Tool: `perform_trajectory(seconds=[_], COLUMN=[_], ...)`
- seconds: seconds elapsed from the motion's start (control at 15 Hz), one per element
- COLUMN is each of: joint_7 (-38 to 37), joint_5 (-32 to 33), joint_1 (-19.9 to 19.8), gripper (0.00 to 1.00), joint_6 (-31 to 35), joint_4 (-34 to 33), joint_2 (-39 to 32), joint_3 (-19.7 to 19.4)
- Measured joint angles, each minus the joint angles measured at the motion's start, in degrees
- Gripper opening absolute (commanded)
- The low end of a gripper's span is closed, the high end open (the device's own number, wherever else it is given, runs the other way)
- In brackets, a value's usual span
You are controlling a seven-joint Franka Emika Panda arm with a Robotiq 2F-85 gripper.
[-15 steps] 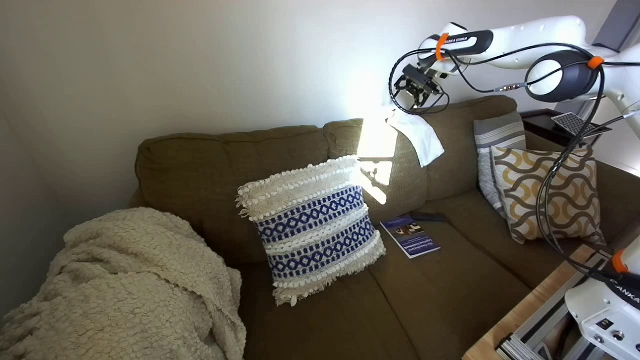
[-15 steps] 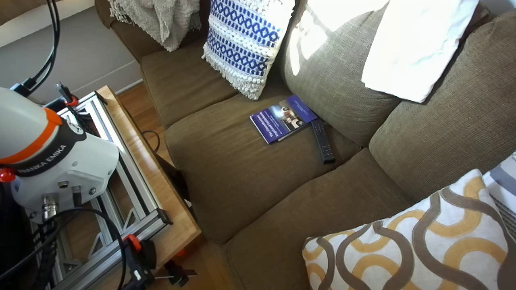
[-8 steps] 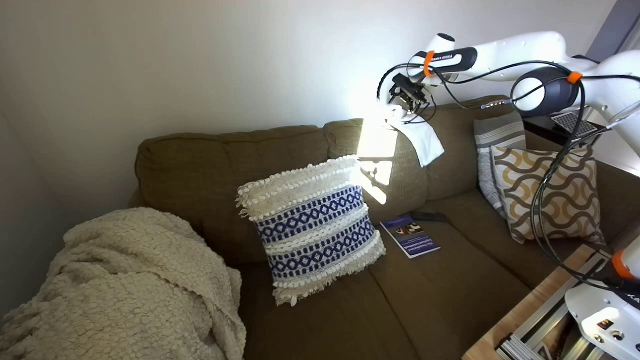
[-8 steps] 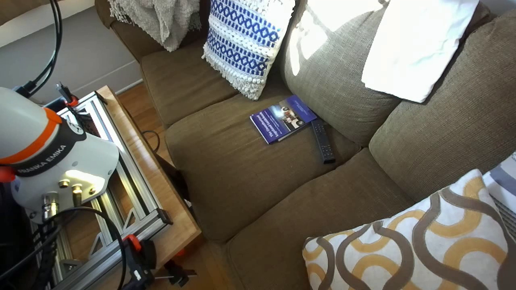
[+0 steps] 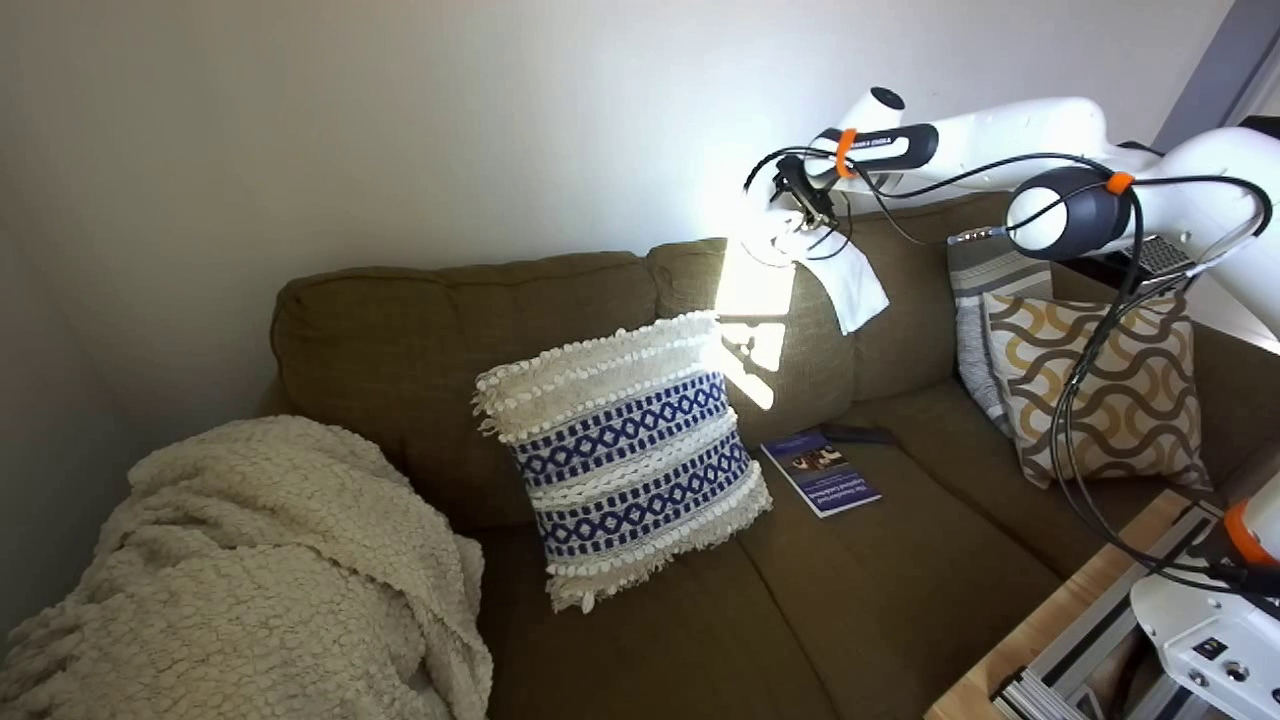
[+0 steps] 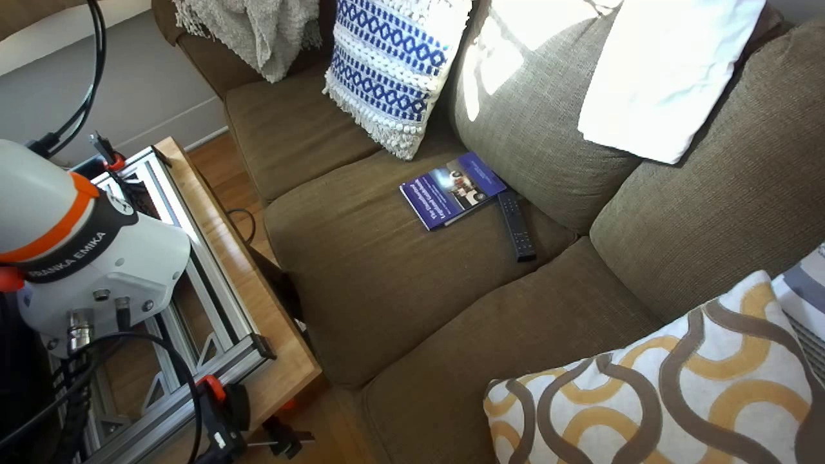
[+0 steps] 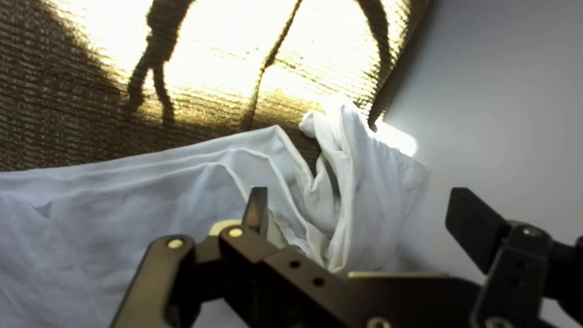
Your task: Hang the white towel on the backrest of the sofa
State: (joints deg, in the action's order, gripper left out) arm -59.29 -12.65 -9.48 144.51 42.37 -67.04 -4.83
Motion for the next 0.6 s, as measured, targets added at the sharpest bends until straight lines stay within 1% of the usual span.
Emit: perform_trajectory(seconds=[0.13,0.2,0.27,0.33,0.47,0.53,0.6], joint_7=[-0.53,-0.72,-0.85,-0.95,-0.99,-0.99,-0.99], joint_5=[-0.01,-0.02,-0.02,-0.02,-0.02,-0.02,-0.02], joint_1=[0.11,0.13,0.13,0.13,0.14,0.17,0.23], gripper=[1.0,0.98,0.87,0.87,0.62,0.52,0.45], joint_6=[-0.18,-0.22,-0.23,-0.23,-0.23,-0.23,-0.23], joint_4=[-0.53,-0.69,-0.99,-1.47,-2.43,-2.99,-3.5], joint_2=[-0.27,-0.35,-0.53,-0.87,-1.82,-2.39,-2.97], joint_3=[0.22,0.32,0.38,0.44,0.59,0.69,0.72])
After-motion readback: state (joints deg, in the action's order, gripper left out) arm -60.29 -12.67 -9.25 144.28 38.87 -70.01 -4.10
